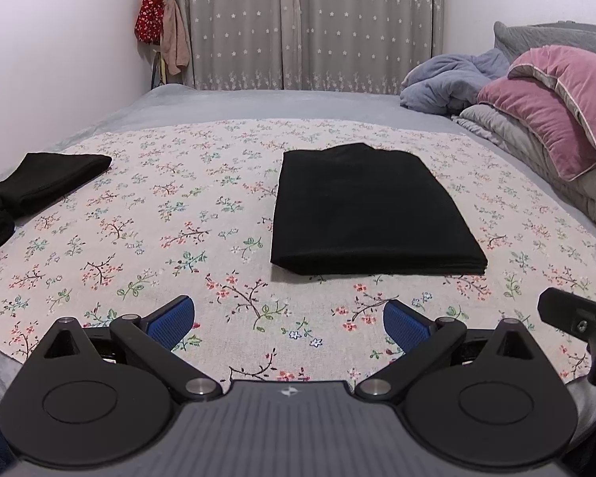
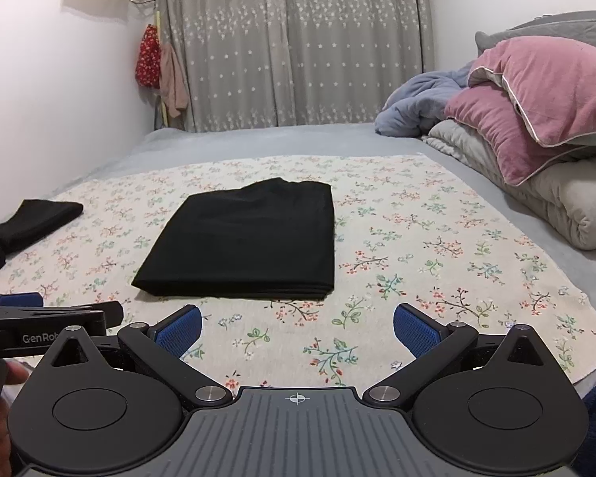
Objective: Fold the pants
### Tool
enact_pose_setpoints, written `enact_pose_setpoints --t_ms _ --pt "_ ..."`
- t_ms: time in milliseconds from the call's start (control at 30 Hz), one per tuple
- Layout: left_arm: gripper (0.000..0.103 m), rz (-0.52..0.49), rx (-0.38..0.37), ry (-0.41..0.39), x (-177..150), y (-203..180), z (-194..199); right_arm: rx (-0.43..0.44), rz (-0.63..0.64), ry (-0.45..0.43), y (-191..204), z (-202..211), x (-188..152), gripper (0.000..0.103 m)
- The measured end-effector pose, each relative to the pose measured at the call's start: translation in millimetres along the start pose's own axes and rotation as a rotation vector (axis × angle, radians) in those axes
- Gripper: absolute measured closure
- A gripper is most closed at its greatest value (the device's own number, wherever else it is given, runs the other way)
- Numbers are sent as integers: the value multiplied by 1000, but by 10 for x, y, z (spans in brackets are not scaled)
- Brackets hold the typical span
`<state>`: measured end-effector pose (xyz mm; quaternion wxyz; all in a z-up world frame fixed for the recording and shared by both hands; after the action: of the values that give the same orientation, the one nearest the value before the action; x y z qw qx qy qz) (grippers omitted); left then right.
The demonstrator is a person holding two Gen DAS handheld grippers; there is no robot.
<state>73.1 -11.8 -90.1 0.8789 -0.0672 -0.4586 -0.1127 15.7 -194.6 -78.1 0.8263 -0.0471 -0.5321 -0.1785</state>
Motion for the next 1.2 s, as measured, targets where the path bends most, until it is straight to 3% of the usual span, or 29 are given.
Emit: enact_pose_setpoints --t_ms 1200 --pt "0 19 -10 11 -19 -46 36 1 15 21 35 -28 -36 0"
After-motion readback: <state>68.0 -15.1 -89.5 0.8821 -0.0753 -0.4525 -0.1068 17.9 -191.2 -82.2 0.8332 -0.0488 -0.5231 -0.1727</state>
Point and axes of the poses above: each gripper's, at about its wrist camera, not at the fingertips, and z roughly against the way its jaws point, y to its left, x to its top, the point moved 9 cm from there along -z, roughly the way its jaws point, and after that the axes turned 4 degrees about -x, right-handed, at the moved point
